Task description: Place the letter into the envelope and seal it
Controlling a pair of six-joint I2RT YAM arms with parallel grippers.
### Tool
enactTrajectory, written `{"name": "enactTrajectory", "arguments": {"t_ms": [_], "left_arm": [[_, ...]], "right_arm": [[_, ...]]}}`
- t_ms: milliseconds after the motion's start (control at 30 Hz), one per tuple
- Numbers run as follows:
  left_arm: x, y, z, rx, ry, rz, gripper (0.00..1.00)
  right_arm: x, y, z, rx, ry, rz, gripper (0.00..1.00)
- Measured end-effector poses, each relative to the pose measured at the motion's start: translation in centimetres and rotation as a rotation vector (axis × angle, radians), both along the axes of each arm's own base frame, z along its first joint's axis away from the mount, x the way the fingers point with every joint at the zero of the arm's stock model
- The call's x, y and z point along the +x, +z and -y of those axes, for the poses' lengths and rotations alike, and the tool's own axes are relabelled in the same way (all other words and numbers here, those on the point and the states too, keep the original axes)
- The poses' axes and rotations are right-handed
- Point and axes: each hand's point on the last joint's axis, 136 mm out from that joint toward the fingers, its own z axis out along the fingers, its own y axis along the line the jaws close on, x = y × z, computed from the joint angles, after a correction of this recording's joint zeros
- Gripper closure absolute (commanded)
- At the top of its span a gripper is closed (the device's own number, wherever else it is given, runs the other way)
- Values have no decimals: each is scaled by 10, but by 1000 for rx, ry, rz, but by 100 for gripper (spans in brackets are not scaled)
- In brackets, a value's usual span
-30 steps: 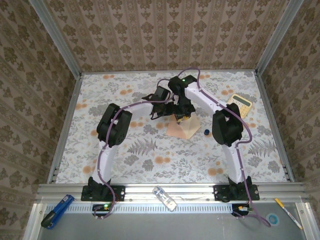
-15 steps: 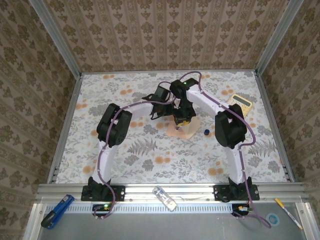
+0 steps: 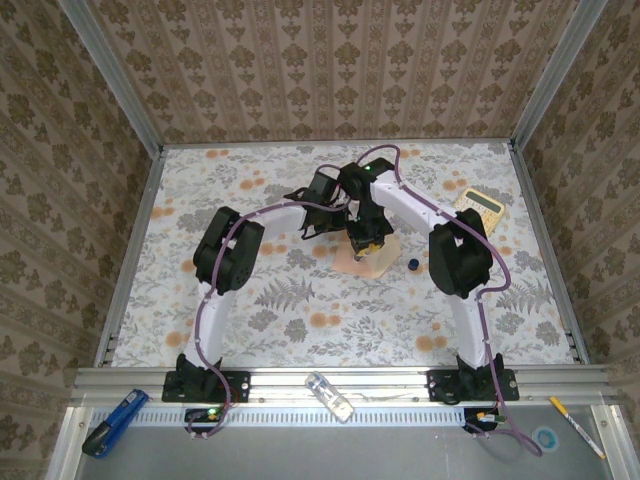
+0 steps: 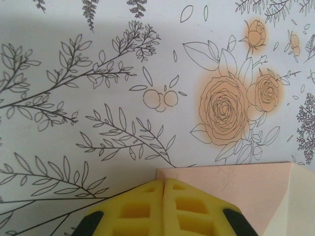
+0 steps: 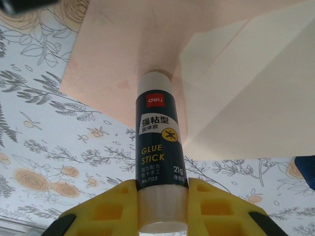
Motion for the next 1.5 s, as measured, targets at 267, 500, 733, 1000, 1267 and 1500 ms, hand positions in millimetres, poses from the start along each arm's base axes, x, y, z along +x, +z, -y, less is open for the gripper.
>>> {"name": "enactTrajectory", "arguments": {"t_ms": [267,500,733,1000,1267,1500], "left_arm": [[0,0,0,0,0,0,100],[0,0,0,-1,0,-1,100],[0,0,0,-5,12,-9,100],[0,0,0,-7,15,-10,100],[0,0,0,-9,16,-13,100],[0,0,0,-9,16,-14,100]], "right_arm": [[2,0,5,-32,3,5,94],[16,1,3,-49,0,-2,95],[34,0,4,-55,-15,-6,95],[51,1,3,-61,-14,14,95],[67,0,11,-57,-38,41,96],[77,0,20,-50,-65,56,96]]}}
